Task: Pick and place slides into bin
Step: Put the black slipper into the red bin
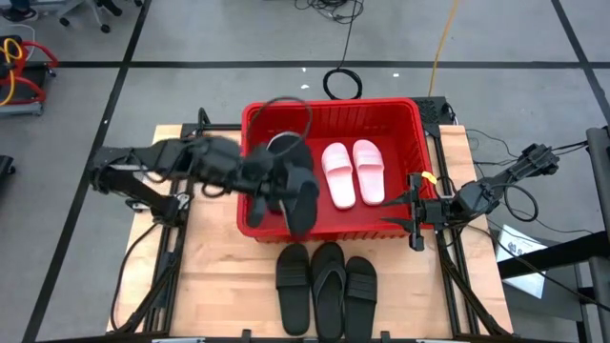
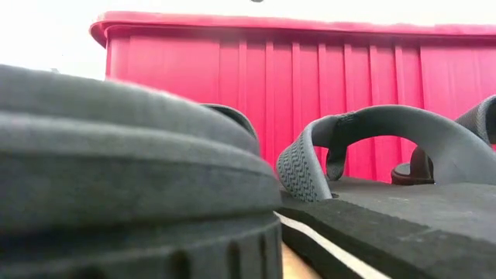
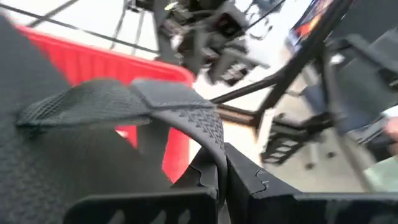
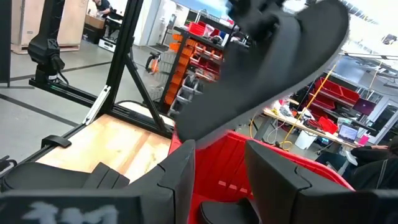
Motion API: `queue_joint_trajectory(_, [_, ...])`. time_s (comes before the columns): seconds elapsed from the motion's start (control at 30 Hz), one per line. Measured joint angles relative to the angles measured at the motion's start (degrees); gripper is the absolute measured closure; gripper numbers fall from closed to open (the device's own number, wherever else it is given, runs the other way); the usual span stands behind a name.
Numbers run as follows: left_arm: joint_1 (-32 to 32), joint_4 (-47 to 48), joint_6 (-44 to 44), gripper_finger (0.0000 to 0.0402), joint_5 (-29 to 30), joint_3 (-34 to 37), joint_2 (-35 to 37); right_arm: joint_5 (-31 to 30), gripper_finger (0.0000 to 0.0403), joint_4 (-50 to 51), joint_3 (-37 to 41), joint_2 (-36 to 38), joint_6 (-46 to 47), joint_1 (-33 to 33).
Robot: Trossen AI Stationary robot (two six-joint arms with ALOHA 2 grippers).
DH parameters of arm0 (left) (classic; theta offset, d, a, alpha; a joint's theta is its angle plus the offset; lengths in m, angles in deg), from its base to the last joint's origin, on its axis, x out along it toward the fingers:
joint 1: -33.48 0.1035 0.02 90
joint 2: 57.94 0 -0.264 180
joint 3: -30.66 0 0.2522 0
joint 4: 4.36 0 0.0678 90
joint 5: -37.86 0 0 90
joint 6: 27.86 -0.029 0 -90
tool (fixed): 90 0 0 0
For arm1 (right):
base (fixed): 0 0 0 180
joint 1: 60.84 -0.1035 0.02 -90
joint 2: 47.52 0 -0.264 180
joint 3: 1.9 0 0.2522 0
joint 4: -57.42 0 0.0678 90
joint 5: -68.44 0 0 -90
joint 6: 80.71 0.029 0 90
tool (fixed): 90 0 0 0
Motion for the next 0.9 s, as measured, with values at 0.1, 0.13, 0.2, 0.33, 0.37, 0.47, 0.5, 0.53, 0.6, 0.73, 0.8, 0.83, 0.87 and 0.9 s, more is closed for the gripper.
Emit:
queue_joint_trajectory(0.1, [4.43,0.84,-4.85,0.0401,-1.83,0.96,-1.02,0.0,0.0273,0.0,0.0,0.02,0.0,0.0])
queue_joint_trajectory(0.13, [5.79,0.34,-6.5,0.0401,-2.64,1.32,-1.55,-0.02,0.0273,0.0,0.0,0.02,0.0,0.0])
queue_joint_trajectory(0.2, [7.82,1.86,-9.39,0.0401,-4.43,2.76,-2.11,-0.02,0.0273,0.09,0.0,0.0,0.0,0.0])
queue_joint_trajectory(0.33, [11.04,-0.26,-12.26,0.0401,-10.04,6.18,-4.2,-0.02,0.0273,0.02,0.0,0.0,0.02,0.0])
queue_joint_trajectory(0.37, [11.73,-1.13,-12.9,0.0401,-11.74,7.15,-4.82,-0.02,0.0273,0.01,0.0,0.0,0.0,0.0])
queue_joint_trajectory(0.47, [14.1,-11.44,-14.67,0.0401,-18.91,8.68,-6.93,-0.07,0.0273,0.09,0.0,-0.02,0.0,0.02])
queue_joint_trajectory(0.5, [14.81,-12.1,-14.81,0.0401,-21.08,8.98,-7.73,-0.2,0.0273,0.08,0.0,0.0,0.0,0.02])
queue_joint_trajectory(0.53, [15.33,-15.19,-14.9,0.0401,-23.07,8.8,-8.95,-0.53,0.0273,-0.09,0.0,0.0,0.0,0.02])
queue_joint_trajectory(0.6, [16.73,-18.56,-15.08,0.0401,-25.63,8.51,-10.2,-2.79,0.0273,-0.26,0.0,-0.05,-0.23,-0.02])
queue_joint_trajectory(0.73, [18.43,-21.31,-16.36,0.0401,-28.51,8.59,-13.04,-11.58,0.0273,-0.74,0.0,-0.44,-0.35,0.06])
queue_joint_trajectory(0.8, [18.88,-21.91,-16.99,0.0401,-29.35,8.8,-14.19,-14.57,0.0273,-1.11,0.0,-0.81,-0.66,0.48])
queue_joint_trajectory(0.83, [18.9,-23.6,-17.28,0.0401,-29.67,8.59,-14.79,-15.26,0.0273,-0.91,0.0,-1.18,-1.0,0.74])
queue_joint_trajectory(0.87, [19.13,-23.89,-17.46,0.0401,-29.83,8.59,-15.03,-15.34,0.0273,-1.01,0.0,-1.6,-1.37,1.1])
queue_joint_trajectory(0.9, [19.28,-23.76,-17.47,0.0401,-30.27,8.73,-15.18,-15.65,0.0273,-1.36,0.0,-2.11,-1.64,1.6])
